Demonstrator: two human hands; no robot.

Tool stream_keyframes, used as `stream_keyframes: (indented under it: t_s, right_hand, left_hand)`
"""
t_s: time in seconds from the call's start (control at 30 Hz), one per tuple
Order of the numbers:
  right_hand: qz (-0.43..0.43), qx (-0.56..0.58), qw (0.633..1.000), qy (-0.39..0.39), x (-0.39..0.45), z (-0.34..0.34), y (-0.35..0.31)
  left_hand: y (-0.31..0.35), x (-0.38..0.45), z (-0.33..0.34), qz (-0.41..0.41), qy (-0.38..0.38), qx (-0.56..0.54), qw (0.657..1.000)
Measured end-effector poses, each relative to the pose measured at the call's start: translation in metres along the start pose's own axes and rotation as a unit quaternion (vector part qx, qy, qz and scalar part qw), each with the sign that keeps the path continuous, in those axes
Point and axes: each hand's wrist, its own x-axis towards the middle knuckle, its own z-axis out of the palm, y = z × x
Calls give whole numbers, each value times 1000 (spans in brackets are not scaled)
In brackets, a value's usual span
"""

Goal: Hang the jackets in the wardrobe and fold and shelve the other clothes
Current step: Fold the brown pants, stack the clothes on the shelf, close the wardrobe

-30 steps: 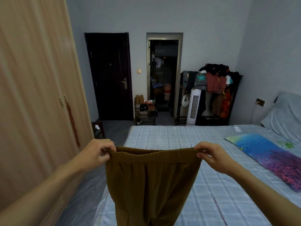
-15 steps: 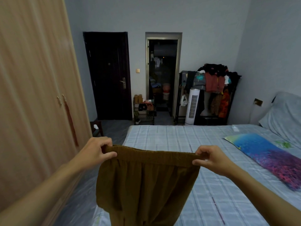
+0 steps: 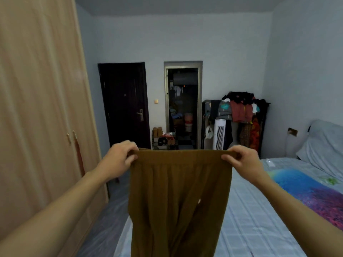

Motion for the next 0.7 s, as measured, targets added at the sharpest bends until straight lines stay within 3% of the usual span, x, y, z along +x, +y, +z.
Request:
stream_keyframes:
  t_s: [0.17, 0.27, 0.37, 0.5, 0.7]
  right_hand:
    - [-68, -16, 986, 149, 63, -49, -49]
    - [-98, -13, 979, 177, 82, -75, -71]
    - [-113, -42, 987, 104, 76, -86, -73]
    - [-84, -65, 993, -40, 51, -74, -48]
    - [-32, -31, 998, -52, 22, -48, -24]
  left_hand:
    - [21, 65, -50, -1, 116, 17, 993]
    - [35, 79, -75, 33, 163, 14, 986]
    - [35, 71, -77, 40, 148, 16, 988]
    - [24, 48, -44, -23, 123, 27, 992]
    - [18, 14, -18, 19, 17, -121, 992]
